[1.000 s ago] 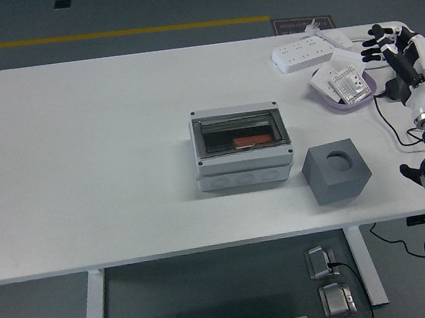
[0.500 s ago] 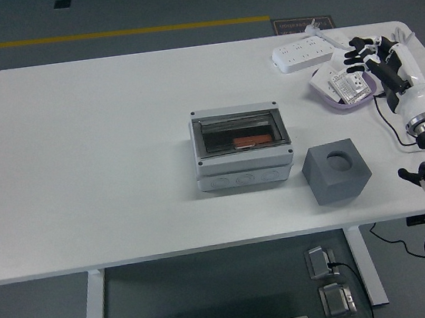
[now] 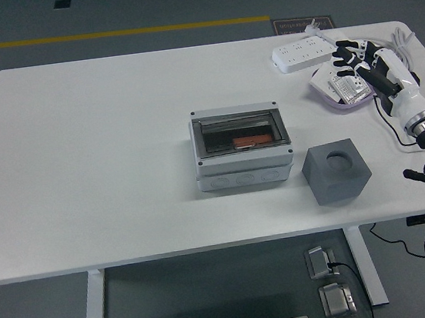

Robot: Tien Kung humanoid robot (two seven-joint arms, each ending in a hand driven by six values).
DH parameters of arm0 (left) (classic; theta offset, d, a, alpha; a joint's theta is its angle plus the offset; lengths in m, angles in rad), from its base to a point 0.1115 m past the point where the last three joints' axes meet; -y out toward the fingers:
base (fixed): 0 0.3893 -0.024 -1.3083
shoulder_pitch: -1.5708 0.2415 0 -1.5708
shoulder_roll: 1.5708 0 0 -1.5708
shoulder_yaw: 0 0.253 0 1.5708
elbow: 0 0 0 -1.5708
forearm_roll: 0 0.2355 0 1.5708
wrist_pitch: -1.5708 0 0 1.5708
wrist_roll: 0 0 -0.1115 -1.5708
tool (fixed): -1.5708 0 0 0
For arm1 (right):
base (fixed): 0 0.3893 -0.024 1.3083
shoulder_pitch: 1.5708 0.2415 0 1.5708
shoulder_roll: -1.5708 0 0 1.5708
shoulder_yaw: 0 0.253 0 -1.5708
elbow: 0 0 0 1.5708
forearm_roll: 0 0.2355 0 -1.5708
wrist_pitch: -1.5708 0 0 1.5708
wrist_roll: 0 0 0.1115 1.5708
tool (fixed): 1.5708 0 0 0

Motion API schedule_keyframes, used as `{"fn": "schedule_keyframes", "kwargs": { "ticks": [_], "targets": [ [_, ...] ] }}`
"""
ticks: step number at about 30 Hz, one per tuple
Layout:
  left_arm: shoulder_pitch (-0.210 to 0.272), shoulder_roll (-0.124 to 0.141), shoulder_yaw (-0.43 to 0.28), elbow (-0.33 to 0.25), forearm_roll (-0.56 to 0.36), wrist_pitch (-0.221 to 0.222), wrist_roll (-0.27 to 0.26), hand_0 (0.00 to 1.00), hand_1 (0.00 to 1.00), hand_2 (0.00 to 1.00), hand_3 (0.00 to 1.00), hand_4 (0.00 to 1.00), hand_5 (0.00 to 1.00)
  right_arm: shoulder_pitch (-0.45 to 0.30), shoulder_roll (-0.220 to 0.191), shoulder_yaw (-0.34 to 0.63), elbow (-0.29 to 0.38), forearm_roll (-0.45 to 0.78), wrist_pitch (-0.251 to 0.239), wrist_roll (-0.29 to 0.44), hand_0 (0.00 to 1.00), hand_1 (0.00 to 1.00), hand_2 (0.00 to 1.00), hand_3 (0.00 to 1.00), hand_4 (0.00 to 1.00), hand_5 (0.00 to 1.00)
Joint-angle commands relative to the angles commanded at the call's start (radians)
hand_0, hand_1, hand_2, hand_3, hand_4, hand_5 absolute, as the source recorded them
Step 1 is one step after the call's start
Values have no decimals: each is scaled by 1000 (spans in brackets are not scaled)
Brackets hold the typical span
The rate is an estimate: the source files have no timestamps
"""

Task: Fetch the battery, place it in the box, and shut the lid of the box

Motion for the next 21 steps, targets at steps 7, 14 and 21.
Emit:
{"fn": "schedule_keyframes", "kwargs": {
  "ticks": [7,14,21],
  "targets": [
    [2,-6,1,0,-5,1,0,430,564,518,489,129,2,-1,-5,9,17,21,-3,-18,998,998,998,998,998,879],
    [6,-12,0,0,-9,3,0,431,564,517,489,130,2,-5,-6,15,28,29,-1,-30,998,998,998,998,998,998],
    [9,-15,2,0,-20,4,-3,431,565,518,489,129,2,-16,-3,16,24,102,-8,1,998,998,998,998,998,998]
  ]
}}
